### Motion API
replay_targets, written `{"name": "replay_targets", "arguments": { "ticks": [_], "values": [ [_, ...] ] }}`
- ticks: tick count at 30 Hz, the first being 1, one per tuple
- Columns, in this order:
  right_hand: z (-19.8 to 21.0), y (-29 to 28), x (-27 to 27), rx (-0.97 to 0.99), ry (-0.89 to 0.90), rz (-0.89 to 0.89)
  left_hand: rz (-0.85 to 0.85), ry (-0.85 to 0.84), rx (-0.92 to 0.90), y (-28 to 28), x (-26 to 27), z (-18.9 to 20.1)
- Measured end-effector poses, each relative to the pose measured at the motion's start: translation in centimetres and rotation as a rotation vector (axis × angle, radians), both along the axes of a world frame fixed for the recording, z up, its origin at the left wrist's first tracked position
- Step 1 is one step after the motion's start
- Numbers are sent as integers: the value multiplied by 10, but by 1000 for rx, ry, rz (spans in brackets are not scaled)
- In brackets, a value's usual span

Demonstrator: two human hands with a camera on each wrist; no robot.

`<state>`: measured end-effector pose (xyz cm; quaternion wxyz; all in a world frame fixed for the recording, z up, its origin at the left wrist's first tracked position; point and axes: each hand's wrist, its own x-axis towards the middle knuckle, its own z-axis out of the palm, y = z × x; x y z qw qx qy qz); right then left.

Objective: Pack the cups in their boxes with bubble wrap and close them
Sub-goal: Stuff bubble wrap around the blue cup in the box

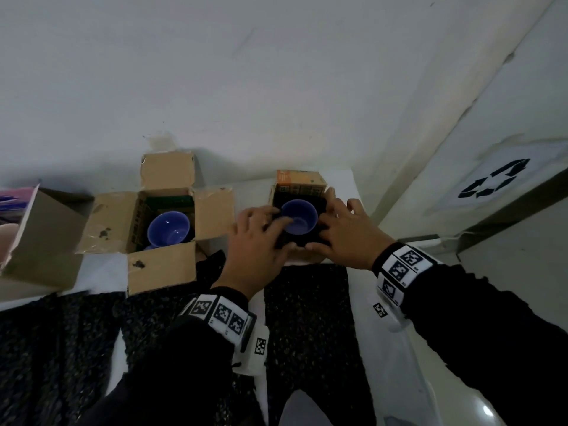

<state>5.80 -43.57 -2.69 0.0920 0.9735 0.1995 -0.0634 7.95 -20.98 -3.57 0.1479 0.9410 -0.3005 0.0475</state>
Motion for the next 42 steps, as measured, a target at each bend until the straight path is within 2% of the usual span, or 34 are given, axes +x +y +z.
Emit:
{"name": "replay_targets", "arguments": {
  "ticks": [2,4,6,10,14,16,19,21,23,26,28,32,35,38,42],
  "values": [
    [-3,3,-3,51,-79,-2,52,72,-119,11,4,6],
    [-9,6,-6,202,-154,2,34,145,-231,16,5,13],
    [-16,10,-11,322,-158,8,8,123,-244,11,3,18],
    [-21,9,-15,290,-110,-17,-68,82,-150,-4,4,18],
    [-18,8,-17,274,-103,-13,-67,-90,128,-11,5,17],
    [-18,10,-21,273,-131,-25,-66,-45,195,-11,8,18],
    [-14,15,-21,338,-138,-91,-88,97,100,-10,14,25],
    [-14,18,-20,372,-113,-119,-92,95,-31,-11,14,32],
    [-15,18,-20,340,-114,-99,-100,76,-68,-13,13,31],
    [-19,15,-20,304,-147,-57,-122,76,62,-12,16,22],
    [-20,13,-19,305,-153,-42,-218,23,166,-6,14,18],
    [-19,7,-20,278,-123,-12,-357,-62,261,3,10,15],
    [-18,9,-22,251,-93,-12,-434,-29,272,4,10,12],
    [-18,14,-21,264,-88,-25,-416,-71,254,-1,13,6],
    [-22,14,-23,250,-127,-10,-398,-64,379,-5,18,2]
  ]
}}
